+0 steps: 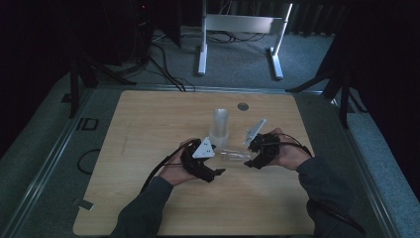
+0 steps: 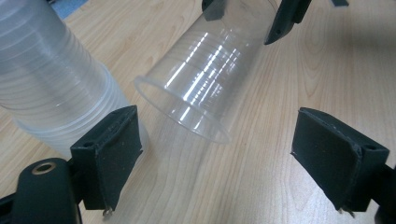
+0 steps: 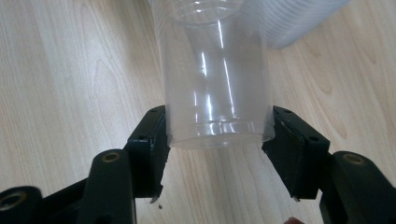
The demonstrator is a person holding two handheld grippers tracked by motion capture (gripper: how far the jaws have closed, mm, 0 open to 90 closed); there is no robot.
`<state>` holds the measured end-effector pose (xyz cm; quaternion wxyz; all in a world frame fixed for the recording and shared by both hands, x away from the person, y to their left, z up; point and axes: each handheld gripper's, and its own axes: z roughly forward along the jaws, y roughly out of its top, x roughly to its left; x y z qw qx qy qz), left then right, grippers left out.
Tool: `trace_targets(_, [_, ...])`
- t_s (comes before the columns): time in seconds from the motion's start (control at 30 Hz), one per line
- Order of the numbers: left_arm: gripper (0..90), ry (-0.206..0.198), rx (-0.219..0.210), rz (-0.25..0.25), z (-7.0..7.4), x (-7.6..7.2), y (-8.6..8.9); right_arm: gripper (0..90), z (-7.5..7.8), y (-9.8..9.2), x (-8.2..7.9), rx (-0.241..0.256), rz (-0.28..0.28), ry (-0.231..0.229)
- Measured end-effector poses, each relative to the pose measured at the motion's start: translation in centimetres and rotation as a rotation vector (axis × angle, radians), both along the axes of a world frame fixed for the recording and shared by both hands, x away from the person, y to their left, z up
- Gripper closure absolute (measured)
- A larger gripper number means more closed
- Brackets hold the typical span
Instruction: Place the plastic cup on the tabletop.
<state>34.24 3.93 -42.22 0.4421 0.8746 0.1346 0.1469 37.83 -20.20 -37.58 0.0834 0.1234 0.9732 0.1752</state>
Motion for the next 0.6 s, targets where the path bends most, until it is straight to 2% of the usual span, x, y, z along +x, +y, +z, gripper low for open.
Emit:
trace_targets(0.2, [17.7, -0.001, -0.018, 0.008, 0.3, 0.1, 0.4, 41.8, 0.3, -0.7, -0.2, 0.057, -0.029, -0.022])
trace_targets(0.23, [19.9, 0.005, -0.028, 0.021, 0.4, 0.2, 0.7, 41.8, 0.4, -1.1, -0.3, 0.083, -0.039, -0.030])
trace_targets(0.4, [21.0, 0.005, -0.035, 0.031, 0.5, 0.4, 1.0, 41.9, 0.4, -1.5, -0.4, 0.103, -0.050, -0.038])
trace_targets(0.43, [21.7, 0.009, -0.044, 0.032, 0.6, 0.4, 1.2, 41.9, 0.3, -1.8, -0.4, 0.135, -0.055, -0.046])
trace_targets(0.6, [22.4, 0.020, -0.070, 0.042, 0.8, 0.6, 1.6, 41.9, 0.4, -2.1, -0.6, 0.175, -0.062, -0.056])
